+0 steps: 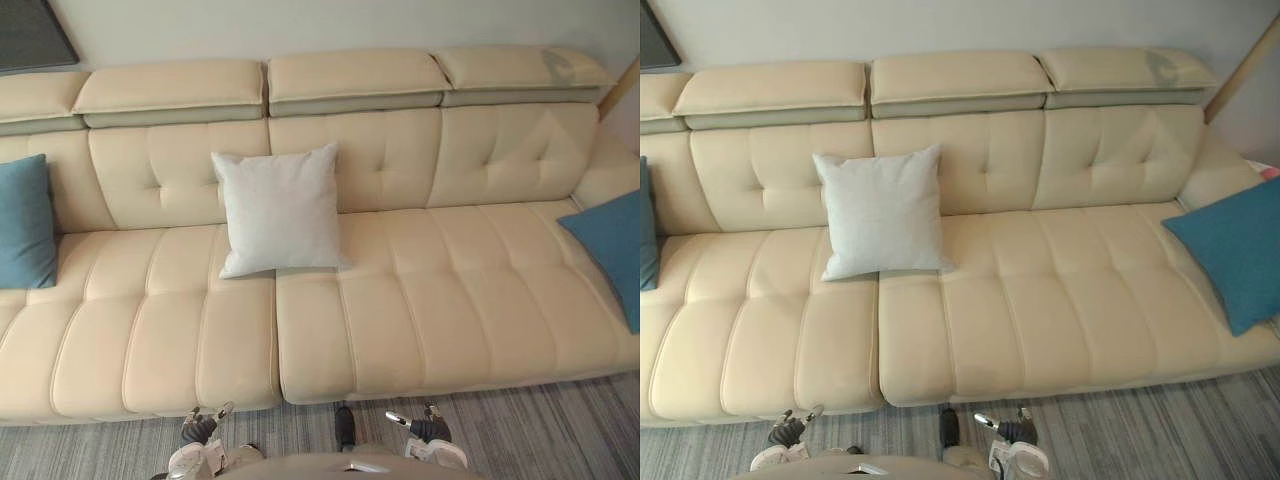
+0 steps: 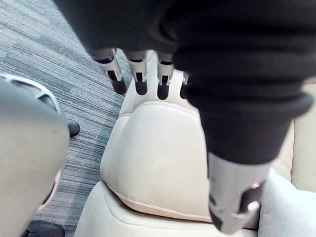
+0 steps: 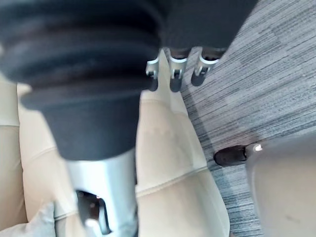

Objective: Pick up cushions and gather them together orderly.

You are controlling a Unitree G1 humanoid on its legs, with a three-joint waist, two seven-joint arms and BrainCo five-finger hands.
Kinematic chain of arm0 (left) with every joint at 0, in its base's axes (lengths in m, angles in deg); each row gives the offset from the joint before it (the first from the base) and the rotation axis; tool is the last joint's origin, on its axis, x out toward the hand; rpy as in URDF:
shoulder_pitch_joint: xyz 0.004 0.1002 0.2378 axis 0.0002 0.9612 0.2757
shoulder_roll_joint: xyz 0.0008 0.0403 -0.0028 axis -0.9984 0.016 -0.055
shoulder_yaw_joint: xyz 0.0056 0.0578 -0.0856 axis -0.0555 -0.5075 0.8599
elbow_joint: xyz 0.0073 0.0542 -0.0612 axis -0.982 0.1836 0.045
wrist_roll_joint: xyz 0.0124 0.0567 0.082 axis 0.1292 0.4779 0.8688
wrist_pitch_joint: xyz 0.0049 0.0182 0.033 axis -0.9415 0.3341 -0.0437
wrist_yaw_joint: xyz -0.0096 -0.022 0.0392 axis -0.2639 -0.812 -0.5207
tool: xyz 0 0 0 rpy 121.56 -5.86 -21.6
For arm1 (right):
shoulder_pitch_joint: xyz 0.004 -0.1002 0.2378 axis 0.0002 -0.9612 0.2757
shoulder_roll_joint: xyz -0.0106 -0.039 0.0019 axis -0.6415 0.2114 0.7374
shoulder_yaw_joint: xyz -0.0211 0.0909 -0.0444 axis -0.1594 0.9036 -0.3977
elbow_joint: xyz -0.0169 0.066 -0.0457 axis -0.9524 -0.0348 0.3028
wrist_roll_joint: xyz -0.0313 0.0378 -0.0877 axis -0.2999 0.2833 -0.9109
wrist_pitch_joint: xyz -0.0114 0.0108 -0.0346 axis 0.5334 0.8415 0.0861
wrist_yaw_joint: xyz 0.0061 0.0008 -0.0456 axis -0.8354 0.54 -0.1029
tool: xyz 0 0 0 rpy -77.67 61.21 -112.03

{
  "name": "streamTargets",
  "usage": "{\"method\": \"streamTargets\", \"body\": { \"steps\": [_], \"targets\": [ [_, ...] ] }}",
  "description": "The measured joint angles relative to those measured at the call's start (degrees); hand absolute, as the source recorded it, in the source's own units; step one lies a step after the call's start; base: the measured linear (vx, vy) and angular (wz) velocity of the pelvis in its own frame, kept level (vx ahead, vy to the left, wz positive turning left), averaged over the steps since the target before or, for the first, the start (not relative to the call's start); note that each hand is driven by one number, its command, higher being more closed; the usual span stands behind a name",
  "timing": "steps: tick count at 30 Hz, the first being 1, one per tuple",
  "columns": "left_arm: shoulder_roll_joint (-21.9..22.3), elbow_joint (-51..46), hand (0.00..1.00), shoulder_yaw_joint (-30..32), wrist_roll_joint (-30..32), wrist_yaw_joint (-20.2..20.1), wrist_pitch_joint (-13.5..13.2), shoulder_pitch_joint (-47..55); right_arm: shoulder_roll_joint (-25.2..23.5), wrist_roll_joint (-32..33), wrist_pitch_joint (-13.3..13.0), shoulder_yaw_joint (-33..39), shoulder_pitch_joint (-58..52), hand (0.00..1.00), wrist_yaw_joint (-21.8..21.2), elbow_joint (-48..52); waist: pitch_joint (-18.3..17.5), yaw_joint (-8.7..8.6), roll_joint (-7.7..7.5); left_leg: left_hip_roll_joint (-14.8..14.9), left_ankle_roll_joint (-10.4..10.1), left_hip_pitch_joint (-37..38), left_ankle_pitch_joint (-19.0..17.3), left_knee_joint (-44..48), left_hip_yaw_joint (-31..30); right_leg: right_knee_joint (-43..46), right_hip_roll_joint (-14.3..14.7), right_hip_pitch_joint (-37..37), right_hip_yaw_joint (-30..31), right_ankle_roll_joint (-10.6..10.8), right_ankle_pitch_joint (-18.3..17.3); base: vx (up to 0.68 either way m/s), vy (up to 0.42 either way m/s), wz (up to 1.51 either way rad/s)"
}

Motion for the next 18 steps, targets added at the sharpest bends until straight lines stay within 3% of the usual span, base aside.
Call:
{"method": "streamTargets", "body": {
  "steps": [1, 2, 3, 4, 5, 6, 7, 8, 10, 11, 12, 15, 18],
  "targets": [
    [-0.3, -0.4, 0.00, 0.0, 0.0, 0.1, 0.1, -0.8, 0.1, 0.0, 0.1, -1.1, 1.2, 0.00, 0.0, -2.0, 0.7, 0.65, -0.29, 1.2, 1.0, -0.2, 0.2, 0.0, 2.0, 1.9, 0.1, -1.2, -1.1, 1.3, 0.9, -0.16, -0.010, -0.29],
    [0.0, -0.5, 0.00, 0.1, 0.0, 0.1, 0.0, -1.1, 0.1, 0.0, 0.2, -1.3, 2.1, 0.00, 0.0, -2.2, 1.3, 0.53, 0.27, 1.4, 1.3, -0.5, 0.7, 0.1, 2.2, 6.1, -0.6, -2.5, -2.8, 0.3, -2.1, -0.17, -0.012, -0.20],
    [-0.1, -0.4, 0.00, 0.1, 0.0, 0.2, 0.0, -1.2, 0.1, 0.0, 0.3, -1.4, 2.4, 0.00, 0.0, -2.9, 1.3, 0.43, -0.04, 1.3, 1.4, -0.5, 0.9, 0.0, 2.1, 15.8, -2.1, -4.9, -5.7, -1.2, -7.9, -0.11, -0.019, 0.24],
    [-0.5, -0.5, 0.00, -0.6, 0.0, 0.3, 0.0, -1.0, 0.1, 0.0, 0.4, -1.2, 2.3, 0.00, 0.0, -3.9, 1.3, 0.30, -0.99, 0.8, 1.4, 0.0, 1.4, 0.2, 1.3, 33.8, -6.2, -6.6, -9.8, -0.4, -15.4, -0.11, -0.098, 0.47],
    [-1.0, -0.7, 0.00, -0.9, -0.1, 0.4, 0.0, -0.7, 0.2, 0.0, 0.3, -1.2, 2.0, 0.00, 0.1, -4.7, 1.0, 0.08, -1.79, 0.6, 1.2, -0.1, 1.7, 0.7, 0.2, 40.5, -8.8, -5.0, -10.6, 1.3, -18.1, -0.09, -0.139, 0.59],
    [-1.6, -1.0, 0.00, -1.2, -0.1, 0.4, 0.0, -0.5, 0.2, -0.1, 0.2, -1.4, 2.3, 0.00, 0.1, -6.1, 1.0, 0.34, -2.74, 0.0, 0.9, -0.4, 2.3, 1.1, -0.6, 40.5, -10.7, -2.4, -10.5, 2.6, -19.3, -0.08, -0.266, 0.35],
    [-2.0, -1.5, 0.00, -1.3, -0.2, 0.6, 0.0, -0.9, 0.4, -0.1, 0.2, -2.2, 3.8, 0.00, 0.1, -6.7, 0.8, 1.50, -3.91, -0.6, 0.5, -2.5, 4.1, 1.3, -0.7, 33.7, -9.5, -1.6, -9.7, 4.0, -22.6, -0.08, -0.217, 0.03],
    [-1.7, -1.5, 0.00, -1.4, -0.2, 0.7, 0.0, -1.1, 0.6, -0.1, 0.2, -2.2, 4.7, 0.00, 0.2, -6.8, 0.6, 1.93, -3.95, 0.0, 0.5, -3.8, 4.7, 1.0, -0.8, 30.0, -8.2, -1.5, -9.6, 3.8, -22.6, -0.09, -0.216, -0.29],
    [-0.5, -1.5, 0.00, -2.1, -0.4, 1.2, 0.0, -1.9, 1.5, -0.1, 0.0, -2.4, 7.7, 0.00, 0.3, -6.6, 0.8, 2.89, -0.53, 1.9, 0.1, -7.8, 6.4, 0.5, -0.8, 19.6, -4.7, -0.6, -9.5, 0.7, -20.7, -0.17, -0.143, -0.39],
    [0.6, -1.5, 0.00, -3.8, -0.5, 1.7, 0.0, -2.5, 2.7, 0.0, 0.1, -2.6, 9.9, 0.00, 0.4, -6.7, 3.1, 2.88, 2.04, 3.2, -0.2, -9.2, 9.1, -1.7, -1.8, 13.0, -2.0, 0.2, -9.6, -0.5, -15.8, -0.26, -0.140, -0.28],
    [0.9, -1.6, 0.00, -4.3, -0.6, 1.8, 0.0, -2.8, 2.7, 0.0, 0.2, -2.6, 9.9, 0.00, 0.6, -6.6, 3.2, 2.95, 2.60, 3.5, -0.5, -9.0, 10.1, -3.0, -2.1, 11.4, -1.3, 0.3, -9.7, -0.9, -14.4, -0.26, -0.108, -0.14],
    [0.9, -1.7, 0.00, -4.6, -0.6, 2.5, 0.0, -2.8, 2.5, 0.0, 0.2, -3.9, 8.8, 0.00, 1.7, -5.5, 3.8, 2.76, 2.14, 3.6, -0.8, -7.4, 11.7, -4.2, -2.6, 9.4, -0.9, 1.5, -9.5, -1.5, -13.2, -0.22, -0.038, -0.11],
    [0.8, -2.6, 0.00, -4.5, -0.5, 2.5, -0.2, -2.9, 1.9, 0.1, 0.2, -3.8, 7.7, 0.00, 2.2, -5.3, 4.1, 2.88, 1.38, 2.6, -0.1, -8.0, 9.7, -1.5, -4.4, 9.1, -1.9, 0.6, -8.0, -1.8, -13.2, -0.17, 0.082, -0.35]
  ]
}}
